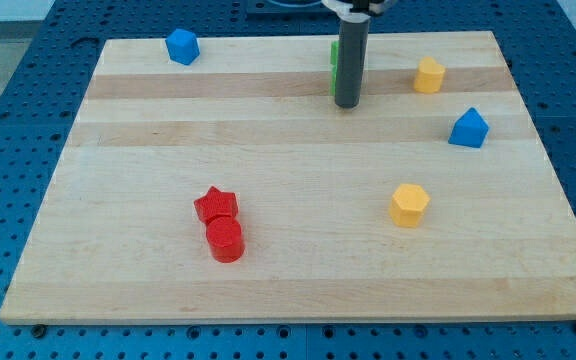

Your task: Point at yellow heart

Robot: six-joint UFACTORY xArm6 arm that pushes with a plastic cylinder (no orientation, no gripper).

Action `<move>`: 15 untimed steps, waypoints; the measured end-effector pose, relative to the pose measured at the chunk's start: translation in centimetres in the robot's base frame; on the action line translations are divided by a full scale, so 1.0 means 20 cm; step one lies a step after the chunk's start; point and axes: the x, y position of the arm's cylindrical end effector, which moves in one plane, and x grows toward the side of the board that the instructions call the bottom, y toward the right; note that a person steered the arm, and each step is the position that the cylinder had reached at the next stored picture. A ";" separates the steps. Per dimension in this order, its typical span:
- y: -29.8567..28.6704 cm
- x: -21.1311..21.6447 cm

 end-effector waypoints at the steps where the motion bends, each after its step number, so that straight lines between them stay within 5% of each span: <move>1: 0.00 -0.06; 10: 0.18 -0.05; 15: 0.21 -0.33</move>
